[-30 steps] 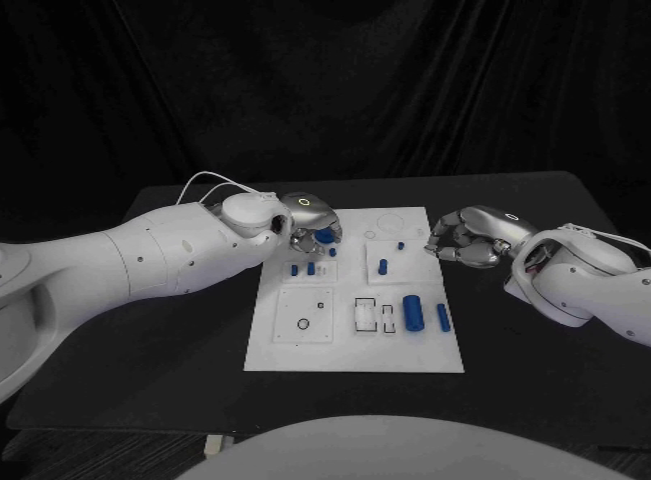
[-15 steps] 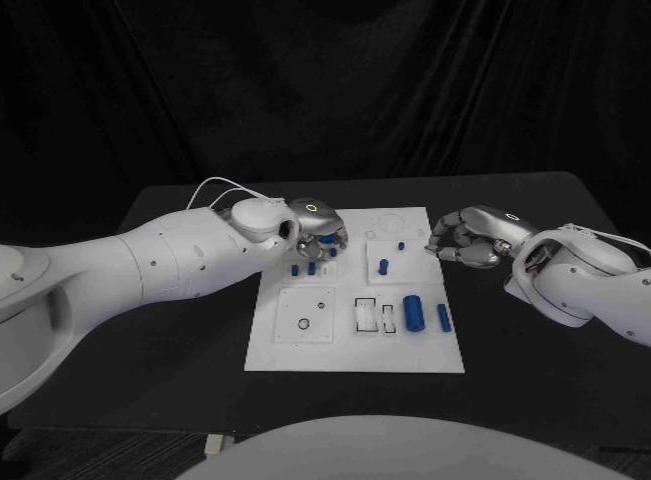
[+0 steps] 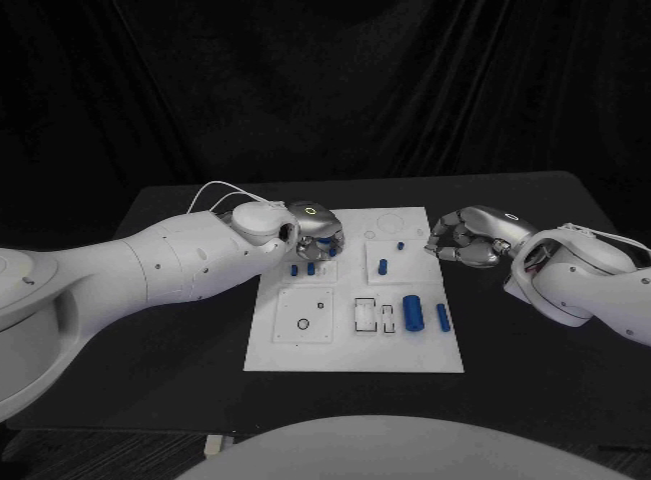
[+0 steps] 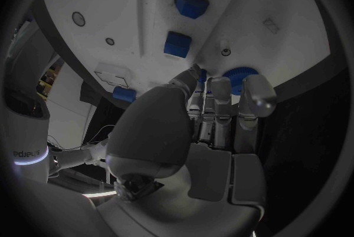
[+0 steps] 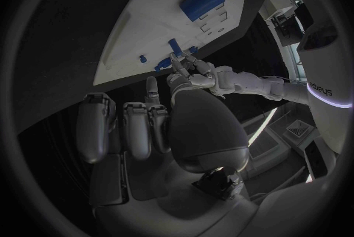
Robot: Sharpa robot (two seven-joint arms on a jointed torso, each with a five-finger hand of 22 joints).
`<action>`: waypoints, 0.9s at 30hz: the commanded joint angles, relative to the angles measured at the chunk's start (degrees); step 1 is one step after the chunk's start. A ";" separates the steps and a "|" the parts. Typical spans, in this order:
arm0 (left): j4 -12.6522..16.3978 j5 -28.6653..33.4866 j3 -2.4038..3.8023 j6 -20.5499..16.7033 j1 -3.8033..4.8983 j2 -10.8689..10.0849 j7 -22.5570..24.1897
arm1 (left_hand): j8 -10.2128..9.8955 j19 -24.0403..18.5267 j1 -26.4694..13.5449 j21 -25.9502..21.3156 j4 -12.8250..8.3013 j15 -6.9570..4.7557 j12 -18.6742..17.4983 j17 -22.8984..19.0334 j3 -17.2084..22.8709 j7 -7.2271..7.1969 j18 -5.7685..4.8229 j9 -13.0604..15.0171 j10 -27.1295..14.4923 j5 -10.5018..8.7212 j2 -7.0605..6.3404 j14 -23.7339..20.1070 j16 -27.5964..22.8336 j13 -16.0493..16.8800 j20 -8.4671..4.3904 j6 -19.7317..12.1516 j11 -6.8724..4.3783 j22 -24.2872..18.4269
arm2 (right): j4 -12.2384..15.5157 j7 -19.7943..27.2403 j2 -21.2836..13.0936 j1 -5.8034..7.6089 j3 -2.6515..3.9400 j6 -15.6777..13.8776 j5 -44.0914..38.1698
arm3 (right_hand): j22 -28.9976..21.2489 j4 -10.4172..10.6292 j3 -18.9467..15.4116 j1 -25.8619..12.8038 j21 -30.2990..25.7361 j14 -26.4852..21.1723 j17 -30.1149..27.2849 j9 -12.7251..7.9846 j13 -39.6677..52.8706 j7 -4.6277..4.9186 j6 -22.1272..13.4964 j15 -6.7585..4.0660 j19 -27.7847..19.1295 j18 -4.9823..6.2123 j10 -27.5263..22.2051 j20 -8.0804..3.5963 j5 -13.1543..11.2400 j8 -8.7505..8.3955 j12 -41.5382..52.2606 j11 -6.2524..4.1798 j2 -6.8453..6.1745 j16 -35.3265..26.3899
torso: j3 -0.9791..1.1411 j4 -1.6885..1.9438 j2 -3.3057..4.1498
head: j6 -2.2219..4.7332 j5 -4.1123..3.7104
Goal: Assemble the parts on the task board
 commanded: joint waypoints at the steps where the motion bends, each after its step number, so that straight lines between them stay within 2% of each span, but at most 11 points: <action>1: -0.31 -0.17 0.06 -0.67 -0.21 0.26 0.43 | 0.27 0.34 -0.23 -0.05 0.10 0.02 -0.56 -0.41 0.44 -0.09 -0.28 -0.12 0.20 0.29 -0.38 -0.03 0.08 -0.21 -0.04 0.43 0.06 7.29 | 0.07 -0.45 -0.08 -0.15 0.03 0.21 0.25 | 11.42 -0.03 0.30 0.46 -0.27 4.48 7.91 -0.05 15.07 0.10 0.43 0.36 1.28 0.53 6.01 0.47 0.36 -0.28 0.20 0.22 -0.02 -0.29 | 0.00 0.00 0.02 | 0.00 -0.05; 10: -0.76 -0.17 0.06 -0.88 -0.46 0.55 0.74 | 0.28 0.18 -0.41 -0.48 0.28 0.04 -1.43 -1.44 0.92 -0.02 -0.21 -0.27 0.12 0.33 -0.30 -0.48 -0.27 -0.69 -0.07 0.74 0.08 7.18 | 0.09 -0.50 -0.08 -0.19 0.03 0.29 0.28 | 11.41 -0.11 0.40 0.60 -0.30 4.46 7.79 -0.07 15.07 0.09 0.51 0.35 1.27 0.53 6.01 0.46 0.45 -0.26 0.20 0.22 0.00 -0.34 | 0.00 -0.02 0.00 | 0.00 -0.17; 13: -0.91 -0.17 0.06 -1.74 -0.56 0.62 1.17 | 0.71 0.21 -0.57 -0.47 0.45 -0.02 -1.69 -1.57 1.34 -0.05 -0.22 -0.21 1.13 0.35 -0.14 -0.41 -0.18 -0.92 -0.08 1.82 -0.10 7.19 | 0.12 -0.50 -0.10 -0.20 0.03 0.27 0.28 | 11.38 -0.13 0.43 0.65 -0.37 4.45 7.74 -0.07 15.07 0.09 0.54 0.35 1.24 0.55 6.01 0.46 0.47 -0.25 0.20 0.21 0.02 -0.37 | 0.00 -0.02 -0.01 | 0.00 -0.22; 17: -1.25 -0.17 0.06 -3.65 -0.73 0.77 2.22 | 2.57 0.91 -0.53 0.63 0.45 -0.07 -1.73 -1.25 2.39 -0.08 -0.42 0.37 6.11 0.64 0.26 0.50 0.62 -1.17 -0.14 6.07 -0.75 7.48 | 0.22 -0.49 -0.12 -0.23 0.03 0.28 0.28 | 11.36 -0.25 0.57 0.85 -0.43 4.44 7.72 -0.10 15.07 0.07 0.64 0.35 1.22 0.57 6.01 0.45 0.54 -0.23 0.20 0.21 0.07 -0.38 | 0.01 0.00 -0.01 | 0.00 -0.39; 21: -1.46 -0.17 0.06 -5.38 -0.84 0.86 2.91 | 3.55 1.35 -0.32 1.31 0.08 0.07 -2.24 -1.51 2.97 0.05 -0.56 0.74 9.94 0.93 0.60 0.92 0.90 -1.46 -0.19 8.58 -0.94 7.65 | 0.22 -0.49 -0.13 -0.31 0.03 0.36 0.28 | 11.35 -0.34 0.67 1.01 -0.49 4.44 7.70 -0.12 15.07 0.06 0.69 0.34 1.19 0.58 6.01 0.45 0.59 -0.22 0.20 0.20 0.09 -0.39 | -0.01 0.00 -0.01 | 0.00 -0.37; 22: -1.47 -0.17 0.06 -5.76 -0.86 0.85 3.01 | 3.99 1.60 0.04 1.76 -0.36 0.10 -2.23 -1.48 3.14 0.35 -0.64 0.94 11.67 1.07 0.71 1.19 1.07 -1.45 -0.22 9.62 -0.84 7.77 | 0.21 -0.49 -0.14 -0.33 0.03 0.39 0.28 | 11.35 -0.34 0.67 1.01 -0.49 4.44 7.70 -0.12 15.07 0.06 0.69 0.34 1.19 0.58 6.01 0.45 0.59 -0.22 0.20 0.20 0.09 -0.39 | -0.01 0.00 0.00 | 0.00 -0.36; 27: -1.44 -0.17 0.07 -7.57 -0.90 0.62 3.09 | 4.33 2.34 1.04 3.10 -1.62 0.01 -3.37 -1.78 3.53 1.22 -0.86 1.19 14.90 1.31 0.87 1.98 1.28 -1.73 -0.33 11.11 -0.09 8.09 | 0.19 -0.45 -0.20 -0.48 0.03 0.47 0.28 | 11.36 -0.48 0.82 1.23 -0.45 4.43 7.68 -0.15 15.07 0.05 0.79 0.33 1.21 0.57 6.01 0.44 0.66 -0.20 0.20 0.19 0.15 -0.39 | 0.00 0.01 -0.01 | 0.00 -0.43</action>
